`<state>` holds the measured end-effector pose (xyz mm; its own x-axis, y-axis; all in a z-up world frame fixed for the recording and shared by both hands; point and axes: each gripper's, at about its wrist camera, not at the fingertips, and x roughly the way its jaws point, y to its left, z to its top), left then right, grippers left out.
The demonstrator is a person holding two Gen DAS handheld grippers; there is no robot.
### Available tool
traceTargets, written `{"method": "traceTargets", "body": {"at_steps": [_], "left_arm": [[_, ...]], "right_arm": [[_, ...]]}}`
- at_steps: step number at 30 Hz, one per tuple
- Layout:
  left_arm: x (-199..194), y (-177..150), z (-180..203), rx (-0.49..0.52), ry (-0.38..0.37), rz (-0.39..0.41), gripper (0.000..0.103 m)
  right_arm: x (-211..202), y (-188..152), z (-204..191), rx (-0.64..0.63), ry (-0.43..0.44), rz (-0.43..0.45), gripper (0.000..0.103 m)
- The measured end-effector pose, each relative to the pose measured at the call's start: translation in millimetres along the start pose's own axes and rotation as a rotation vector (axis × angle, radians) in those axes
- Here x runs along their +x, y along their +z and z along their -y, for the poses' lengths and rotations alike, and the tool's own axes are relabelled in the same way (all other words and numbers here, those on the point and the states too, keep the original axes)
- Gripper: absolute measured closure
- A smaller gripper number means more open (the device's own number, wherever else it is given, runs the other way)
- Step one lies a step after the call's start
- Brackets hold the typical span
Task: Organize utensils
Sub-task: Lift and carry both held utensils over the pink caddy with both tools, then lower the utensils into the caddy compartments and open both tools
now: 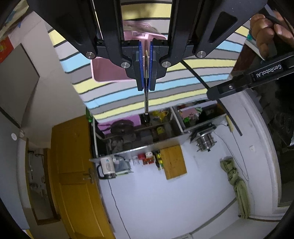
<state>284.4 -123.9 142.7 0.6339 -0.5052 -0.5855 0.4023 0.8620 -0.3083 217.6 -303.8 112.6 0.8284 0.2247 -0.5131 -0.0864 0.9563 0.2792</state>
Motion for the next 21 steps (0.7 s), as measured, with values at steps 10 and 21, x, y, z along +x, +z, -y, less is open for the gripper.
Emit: {"method": "traceTargets", "body": {"at_steps": [10,21], "left_arm": [[45,-28,-13,-0.001,0.012,-0.070,0.098],[52,-38,-17,-0.003,0.010,-0.063,0.098]], "right_arm": [[43,-28,12,0.024,-0.006,-0.113,0.098],[45,-32,24,0.053,-0.015,-0.137,0.091]]}}
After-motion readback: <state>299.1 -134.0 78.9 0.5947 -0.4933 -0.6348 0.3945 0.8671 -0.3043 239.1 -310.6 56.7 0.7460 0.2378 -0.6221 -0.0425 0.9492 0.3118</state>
